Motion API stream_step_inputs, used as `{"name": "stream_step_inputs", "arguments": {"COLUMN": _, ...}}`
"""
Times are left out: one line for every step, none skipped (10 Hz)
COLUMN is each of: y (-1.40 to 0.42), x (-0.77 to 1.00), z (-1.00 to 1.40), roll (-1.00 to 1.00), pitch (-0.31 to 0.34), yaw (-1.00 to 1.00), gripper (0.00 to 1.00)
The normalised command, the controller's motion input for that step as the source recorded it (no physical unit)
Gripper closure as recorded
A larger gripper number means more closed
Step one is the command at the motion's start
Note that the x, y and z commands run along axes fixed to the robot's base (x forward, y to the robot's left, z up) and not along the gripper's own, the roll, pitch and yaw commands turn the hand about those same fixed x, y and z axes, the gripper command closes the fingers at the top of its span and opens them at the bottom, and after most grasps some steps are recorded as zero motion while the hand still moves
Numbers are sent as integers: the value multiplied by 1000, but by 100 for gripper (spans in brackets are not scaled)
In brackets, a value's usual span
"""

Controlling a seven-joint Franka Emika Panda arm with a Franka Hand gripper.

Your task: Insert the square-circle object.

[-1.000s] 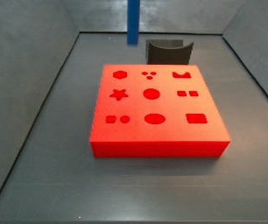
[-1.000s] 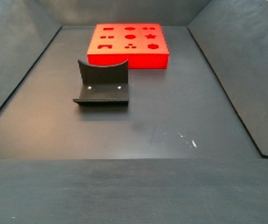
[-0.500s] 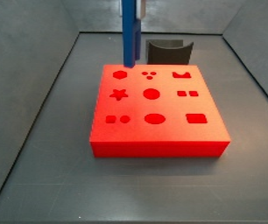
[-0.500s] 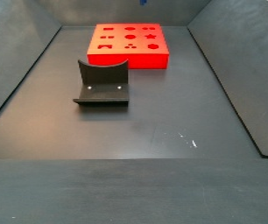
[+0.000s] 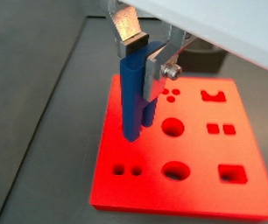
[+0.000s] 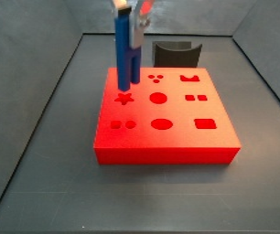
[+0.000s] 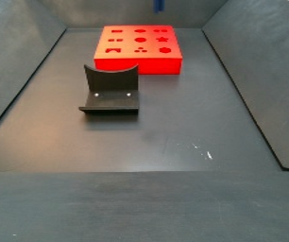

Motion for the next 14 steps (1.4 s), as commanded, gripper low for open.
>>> {"name": "stream_step_inputs", "arguments": {"y": -26, "x": -37, "z": -289, "roll": 101, "pitch": 21, "yaw": -1000, "gripper": 100}}
{"name": "stream_step_inputs", "arguments": {"y": -57, "x": 0, "z": -100, "roll": 0, "pitch": 0, "yaw": -1000, "gripper": 100}}
{"name": "stream_step_inputs", "arguments": {"y": 0, "x": 9, "z": -46, "roll": -59, "pitch": 0, "yaw": -1000, "gripper": 100}}
{"name": "stream_step_inputs", "arguments": {"y": -43, "x": 0, "z": 0, "roll": -151, "pitch": -46, "yaw": -971, "gripper": 100}}
{"name": "stream_step_inputs", "arguments": {"y": -63, "x": 0, "z": 0, "roll": -186, "pitch": -89, "yaw": -929, "gripper": 100}}
{"name": "stream_step_inputs", "arguments": {"y": -66, "x": 0, "z": 0, "roll": -189, "pitch": -91, "yaw": -923, "gripper": 100}}
{"name": "stream_step_inputs", "arguments": {"y": -31, "x": 0, "z": -94, "roll": -171, "pitch": -49, "yaw": -909, "gripper": 100}}
{"name": "stream_step_inputs", "arguments": {"y": 0, "x": 69, "z": -137, "roll": -203, "pitch": -63, "yaw": -857, "gripper": 100}}
{"name": "stream_step_inputs", "arguments": {"y": 0, "x": 140, "z": -260, "roll": -214, "pitch": -99, "yaw": -820, "gripper": 100}}
{"name": "stream_step_inputs", "arguments": {"y": 0, "x": 260, "z": -366, "roll": -250, "pitch": -161, "yaw": -740, "gripper": 100}}
{"name": "stream_step_inputs", "arguments": {"y": 14, "x": 294, "z": -357, "roll": -284, "pitch": -187, "yaw": -700, "gripper": 100}}
{"name": "stream_step_inputs", "arguments": {"y": 3, "x": 291, "z": -317, "roll": -291, "pitch": -204, "yaw": -697, "gripper": 100}}
{"name": "stream_step_inputs", "arguments": {"y": -143, "x": 309, "z": 129, "roll": 0, "pitch": -20, "yaw": -514, "gripper": 100}}
{"name": "stream_step_inputs", "arguments": {"y": -237, "x": 111, "z": 123, "roll": 69, "pitch": 0, "yaw": -420, "gripper": 100}}
